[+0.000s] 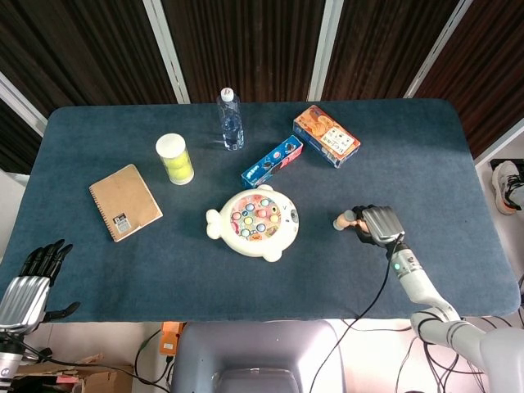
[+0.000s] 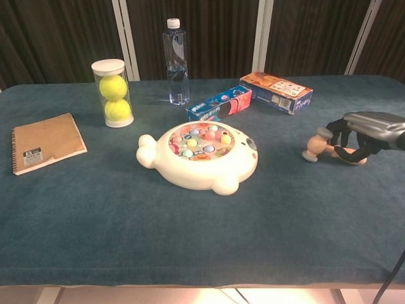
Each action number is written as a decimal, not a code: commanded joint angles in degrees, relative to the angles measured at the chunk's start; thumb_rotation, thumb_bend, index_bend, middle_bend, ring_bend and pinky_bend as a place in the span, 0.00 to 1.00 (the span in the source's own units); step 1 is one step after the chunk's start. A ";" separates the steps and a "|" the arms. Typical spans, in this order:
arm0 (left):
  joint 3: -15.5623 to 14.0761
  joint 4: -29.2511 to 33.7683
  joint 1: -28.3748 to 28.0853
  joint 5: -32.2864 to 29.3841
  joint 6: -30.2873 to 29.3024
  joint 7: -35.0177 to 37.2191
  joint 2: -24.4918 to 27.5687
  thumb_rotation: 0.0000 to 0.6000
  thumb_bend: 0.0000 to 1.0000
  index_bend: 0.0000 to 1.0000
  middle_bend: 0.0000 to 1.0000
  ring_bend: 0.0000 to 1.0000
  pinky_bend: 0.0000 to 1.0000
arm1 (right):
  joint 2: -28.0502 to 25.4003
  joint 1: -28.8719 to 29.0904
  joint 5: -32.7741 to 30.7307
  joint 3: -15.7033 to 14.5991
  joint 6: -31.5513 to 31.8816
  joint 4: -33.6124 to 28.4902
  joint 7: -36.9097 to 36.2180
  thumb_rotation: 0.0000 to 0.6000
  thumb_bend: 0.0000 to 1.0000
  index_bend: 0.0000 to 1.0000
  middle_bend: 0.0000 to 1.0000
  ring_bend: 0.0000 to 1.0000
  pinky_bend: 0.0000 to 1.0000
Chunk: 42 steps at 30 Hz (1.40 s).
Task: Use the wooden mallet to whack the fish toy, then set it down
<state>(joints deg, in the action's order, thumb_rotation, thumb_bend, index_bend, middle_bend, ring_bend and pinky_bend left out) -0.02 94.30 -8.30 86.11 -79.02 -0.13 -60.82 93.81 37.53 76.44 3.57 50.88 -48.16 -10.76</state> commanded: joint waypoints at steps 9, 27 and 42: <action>-0.04 -0.04 0.07 0.18 -0.14 0.40 0.15 1.00 0.08 0.00 0.00 0.00 0.08 | -0.10 -0.52 0.67 0.92 -0.09 0.09 -0.75 1.00 0.40 0.38 0.41 0.35 0.50; -0.11 -0.05 0.12 0.39 -0.26 0.53 0.20 1.00 0.08 0.00 0.00 0.00 0.08 | -0.84 -1.14 1.38 2.03 0.09 -1.12 -1.04 1.00 0.39 0.38 0.40 0.35 0.50; -0.08 -0.14 0.24 0.49 -0.55 0.67 0.08 1.00 0.08 0.00 0.00 0.00 0.08 | -1.60 -2.04 1.83 2.29 0.68 -2.01 -1.70 1.00 0.38 0.38 0.40 0.35 0.49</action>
<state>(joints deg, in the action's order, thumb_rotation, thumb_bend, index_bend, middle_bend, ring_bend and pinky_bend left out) -0.09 94.17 -8.07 86.60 -79.56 0.53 -60.73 92.23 35.51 78.26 5.86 51.53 -50.15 -12.44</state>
